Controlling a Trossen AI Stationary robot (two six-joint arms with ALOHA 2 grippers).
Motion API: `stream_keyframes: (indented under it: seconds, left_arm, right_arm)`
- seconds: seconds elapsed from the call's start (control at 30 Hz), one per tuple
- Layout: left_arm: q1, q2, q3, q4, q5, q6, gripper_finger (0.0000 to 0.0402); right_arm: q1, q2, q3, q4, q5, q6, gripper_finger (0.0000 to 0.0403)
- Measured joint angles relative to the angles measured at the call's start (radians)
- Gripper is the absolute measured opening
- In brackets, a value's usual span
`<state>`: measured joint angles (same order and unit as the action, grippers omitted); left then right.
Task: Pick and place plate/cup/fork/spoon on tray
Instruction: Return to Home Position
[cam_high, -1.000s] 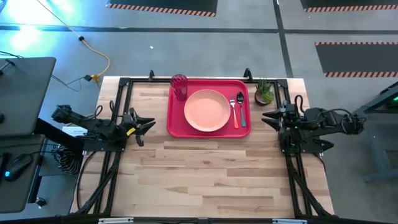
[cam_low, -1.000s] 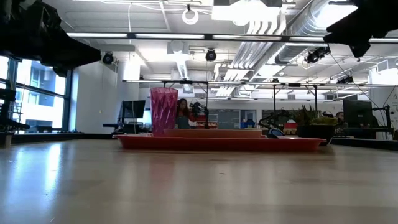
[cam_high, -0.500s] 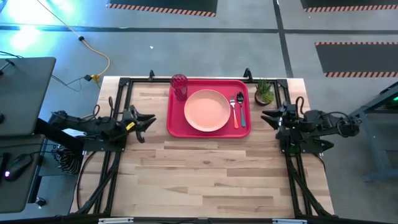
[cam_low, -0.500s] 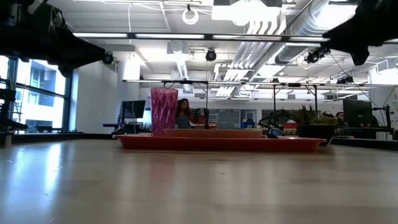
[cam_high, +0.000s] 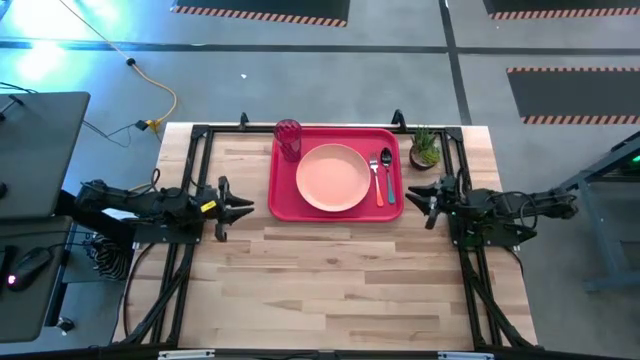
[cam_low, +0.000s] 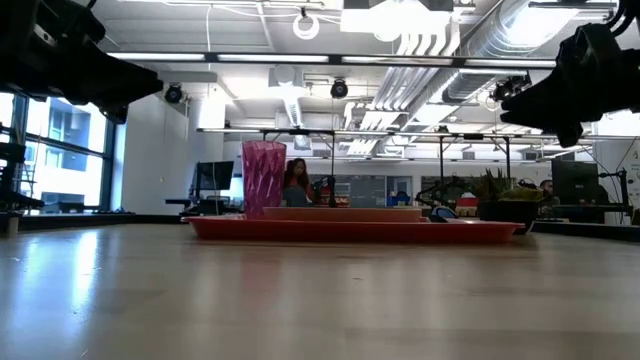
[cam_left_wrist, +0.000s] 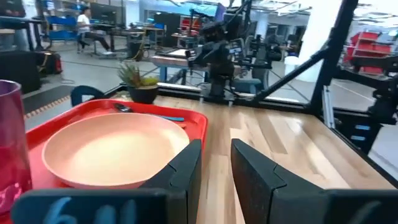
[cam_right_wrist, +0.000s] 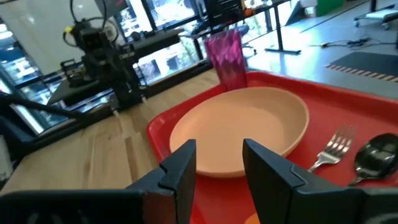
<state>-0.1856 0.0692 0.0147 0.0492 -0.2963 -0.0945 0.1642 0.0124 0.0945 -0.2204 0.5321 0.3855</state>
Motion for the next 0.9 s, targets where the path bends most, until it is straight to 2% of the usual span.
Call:
stream_keyframes:
  seconds: [0.1,0.37,0.9]
  left_arm:
    - [0.000,0.000,0.000,-0.001,0.008,0.016,0.0076]
    - [0.000,0.000,0.000,0.000,0.036,0.173,0.0076]
    - [0.000,0.000,0.000,-0.006,0.048,0.177,0.0076]
  right_arm:
    - [0.000,0.001,-0.006,0.003,-0.041,0.006,0.0123]
    - [0.000,0.000,-0.005,-0.002,-0.063,-0.001,0.0123]
    - [0.000,0.002,-0.005,-0.006,-0.076,0.016,0.0123]
